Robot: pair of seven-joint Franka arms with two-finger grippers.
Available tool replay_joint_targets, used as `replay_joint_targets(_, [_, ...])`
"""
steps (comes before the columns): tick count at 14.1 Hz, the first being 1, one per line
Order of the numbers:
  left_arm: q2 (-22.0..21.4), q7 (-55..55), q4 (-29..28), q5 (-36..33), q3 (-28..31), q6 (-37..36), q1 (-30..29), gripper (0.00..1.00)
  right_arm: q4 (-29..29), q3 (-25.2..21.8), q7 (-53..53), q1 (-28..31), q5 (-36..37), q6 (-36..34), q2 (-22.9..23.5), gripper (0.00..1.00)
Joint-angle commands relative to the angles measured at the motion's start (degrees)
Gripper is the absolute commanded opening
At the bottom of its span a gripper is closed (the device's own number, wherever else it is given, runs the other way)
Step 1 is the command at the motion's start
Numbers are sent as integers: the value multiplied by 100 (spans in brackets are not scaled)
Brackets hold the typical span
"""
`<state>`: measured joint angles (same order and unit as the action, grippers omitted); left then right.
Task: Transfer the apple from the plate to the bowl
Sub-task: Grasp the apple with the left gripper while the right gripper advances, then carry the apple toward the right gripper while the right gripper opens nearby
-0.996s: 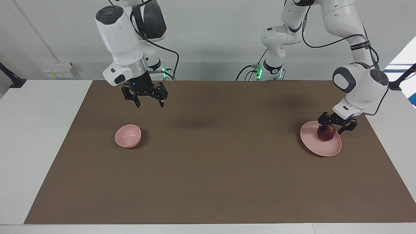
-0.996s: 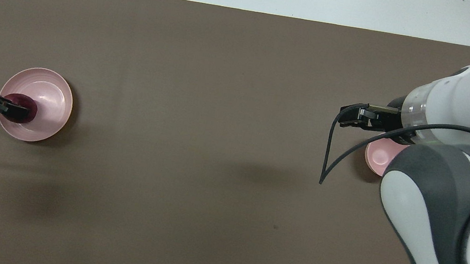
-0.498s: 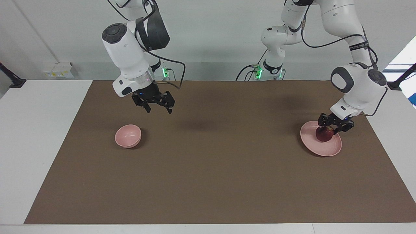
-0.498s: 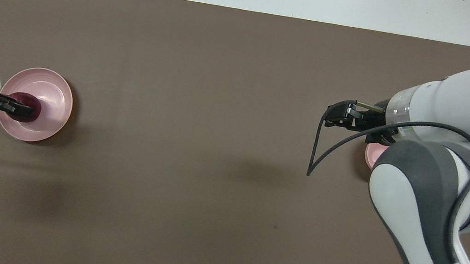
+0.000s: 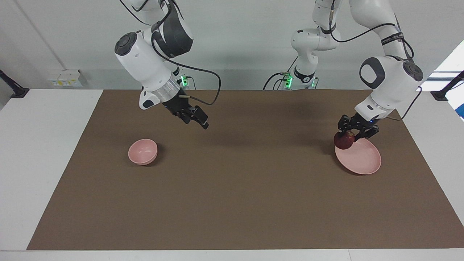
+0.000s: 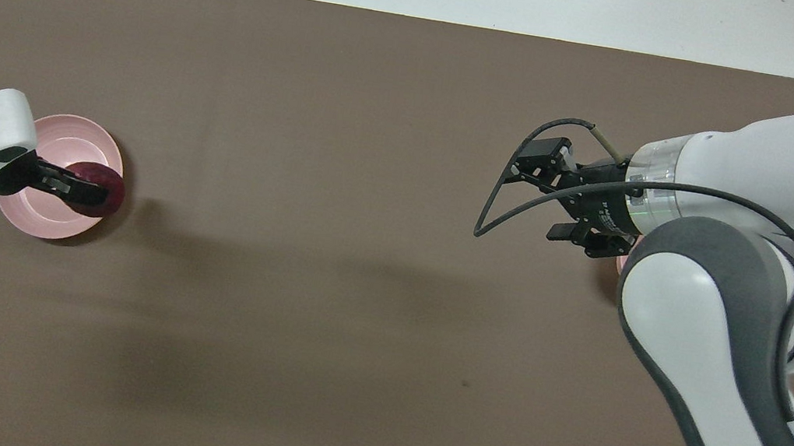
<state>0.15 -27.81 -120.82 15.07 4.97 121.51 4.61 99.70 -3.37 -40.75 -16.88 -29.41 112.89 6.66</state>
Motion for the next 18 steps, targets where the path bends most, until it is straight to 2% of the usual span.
replay_joint_targets(1, [-94,589,-73,442,84,-58,513,0,58,20,-834,19,-607,294,45,100])
replay_joint_targets(4, [-102,1346,-73,1180,84,-5,1075,0,32,20,-1601,-226,-1363,452,247,100])
replay_joint_targets(6, [-102,1769,-73,1602,84,117,1366,0,23,29,-2154,-280,-1505,673,265,100])
replay_joint_targets(14, [-102,1902,-64,3808,48,829,2131,0,32,91,-2912,-456,-2541,716,616,100])
replay_joint_targets(18, [-277,2192,-73,3872,22,874,2264,0,40,91,-3027,-579,-2763,761,722,100])
